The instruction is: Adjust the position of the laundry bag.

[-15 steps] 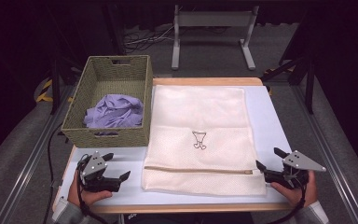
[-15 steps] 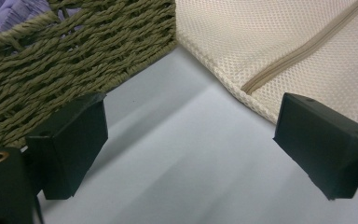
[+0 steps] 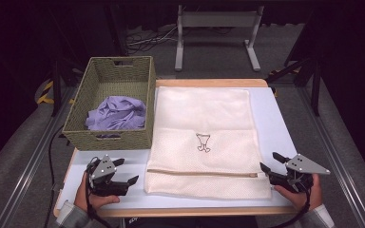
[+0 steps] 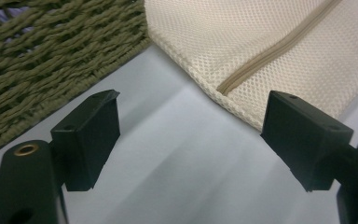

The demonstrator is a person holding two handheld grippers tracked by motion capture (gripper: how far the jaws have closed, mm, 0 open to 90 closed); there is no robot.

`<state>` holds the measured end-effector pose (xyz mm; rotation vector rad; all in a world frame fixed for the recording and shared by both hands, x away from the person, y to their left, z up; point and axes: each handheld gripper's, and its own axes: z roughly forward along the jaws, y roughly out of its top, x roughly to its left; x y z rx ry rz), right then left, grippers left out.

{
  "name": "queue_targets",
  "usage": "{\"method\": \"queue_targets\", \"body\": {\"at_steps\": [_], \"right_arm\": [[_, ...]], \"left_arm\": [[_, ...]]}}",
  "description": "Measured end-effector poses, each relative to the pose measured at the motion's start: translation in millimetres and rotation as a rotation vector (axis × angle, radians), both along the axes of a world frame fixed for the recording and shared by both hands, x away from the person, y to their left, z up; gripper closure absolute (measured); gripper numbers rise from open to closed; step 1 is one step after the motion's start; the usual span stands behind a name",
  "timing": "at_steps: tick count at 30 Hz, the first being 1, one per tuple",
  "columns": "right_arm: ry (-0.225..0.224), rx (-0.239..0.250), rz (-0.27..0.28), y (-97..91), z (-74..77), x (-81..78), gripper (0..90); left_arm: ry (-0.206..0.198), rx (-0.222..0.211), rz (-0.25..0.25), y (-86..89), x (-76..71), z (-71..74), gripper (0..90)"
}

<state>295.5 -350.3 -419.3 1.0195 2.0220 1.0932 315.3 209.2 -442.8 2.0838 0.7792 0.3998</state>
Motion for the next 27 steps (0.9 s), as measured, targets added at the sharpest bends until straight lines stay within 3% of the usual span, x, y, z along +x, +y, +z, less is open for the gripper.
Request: {"method": "queue_targets", "body": {"at_steps": [3, 6, 8, 11, 16, 20, 27], "right_arm": [[0.009, -0.01, 0.007, 0.9, -0.4, -0.1, 45.8], [0.024, -0.008, 0.029, 0.7, -0.7, 1.0, 56.5], [0.038, -0.019, 0.038, 1.3, -1.9, 1.8, 61.5], [0.069, -0.04, 0.032, 1.6, -3.8, 5.7, 64.4], [0.109, -0.037, 0.008, 3.0, -7.3, 17.8, 66.3], [0.124, -0.051, 0.011, 6.6, -9.9, 24.4, 66.9], [0.13, -0.055, 0.018, 11.7, -11.0, 28.6, 64.2]], "left_arm": [[0.014, 0.016, -0.023, -7.5, 2.3, -0.5, 25.5], [0.028, 0.035, -0.044, -13.6, 5.2, -1.4, 36.6], [0.044, 0.022, -0.056, -16.6, 8.6, -1.8, 37.9], [0.077, 0.031, -0.046, -24.0, 14.9, -3.1, 40.3], [0.092, 0.041, -0.049, -32.0, 21.3, -3.1, 50.9], [0.087, 0.017, -0.049, -35.7, 24.0, -1.2, 50.0], [0.082, 0.018, -0.042, -43.8, 28.1, -1.2, 45.5]]}}
